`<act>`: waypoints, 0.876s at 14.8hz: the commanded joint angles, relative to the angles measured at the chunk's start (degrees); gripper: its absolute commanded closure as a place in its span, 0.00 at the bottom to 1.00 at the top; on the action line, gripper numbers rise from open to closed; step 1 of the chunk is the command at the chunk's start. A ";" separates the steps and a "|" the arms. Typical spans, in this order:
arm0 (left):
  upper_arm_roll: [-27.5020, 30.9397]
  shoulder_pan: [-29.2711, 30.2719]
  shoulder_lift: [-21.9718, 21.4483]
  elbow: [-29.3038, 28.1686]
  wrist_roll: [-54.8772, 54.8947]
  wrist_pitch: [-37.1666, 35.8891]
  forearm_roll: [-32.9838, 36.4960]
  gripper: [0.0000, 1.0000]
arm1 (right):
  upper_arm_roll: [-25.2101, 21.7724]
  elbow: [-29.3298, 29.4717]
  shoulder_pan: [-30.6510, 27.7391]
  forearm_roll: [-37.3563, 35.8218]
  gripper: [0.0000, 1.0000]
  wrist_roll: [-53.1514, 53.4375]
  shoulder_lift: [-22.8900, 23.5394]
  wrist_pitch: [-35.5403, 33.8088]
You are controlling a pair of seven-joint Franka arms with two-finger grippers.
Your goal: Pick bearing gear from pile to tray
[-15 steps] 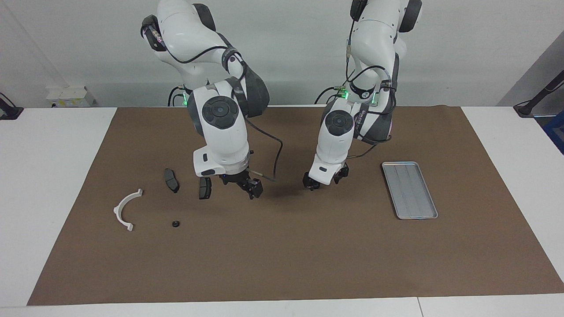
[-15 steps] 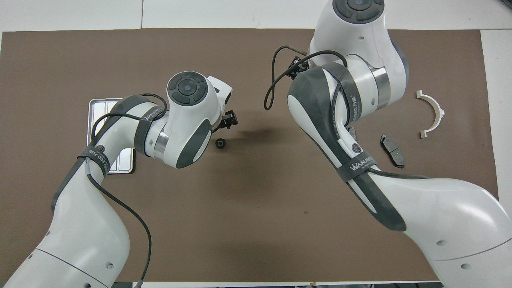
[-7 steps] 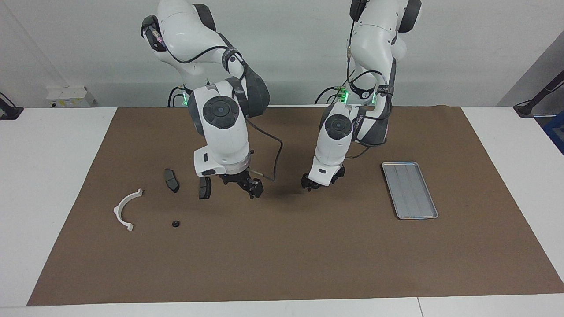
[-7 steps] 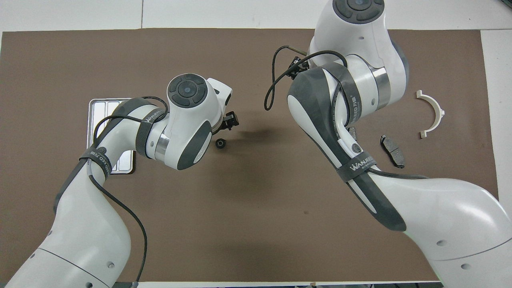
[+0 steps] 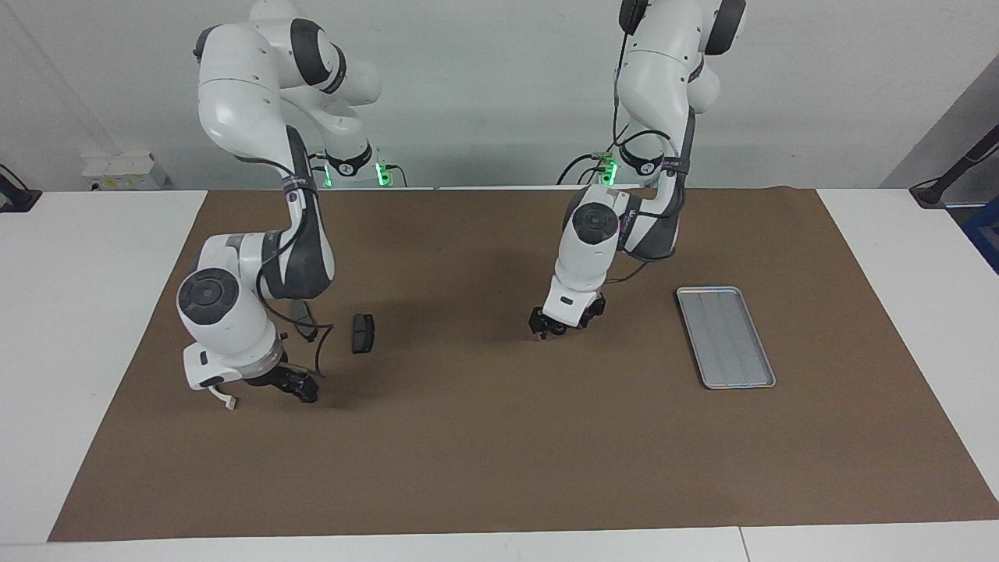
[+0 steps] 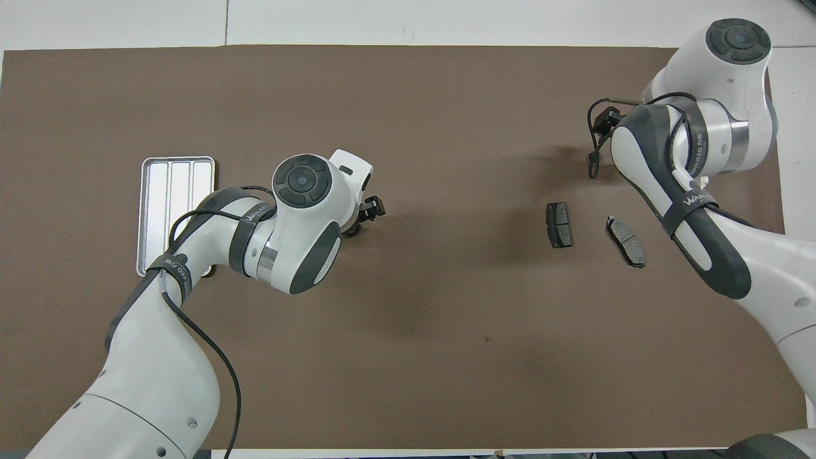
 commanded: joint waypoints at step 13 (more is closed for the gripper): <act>0.57 -2.05 -3.76 -5.45 -0.28 -0.56 -2.30 0.00 | 0.78 -1.79 2.45 -0.76 0.00 1.61 -2.62 -0.64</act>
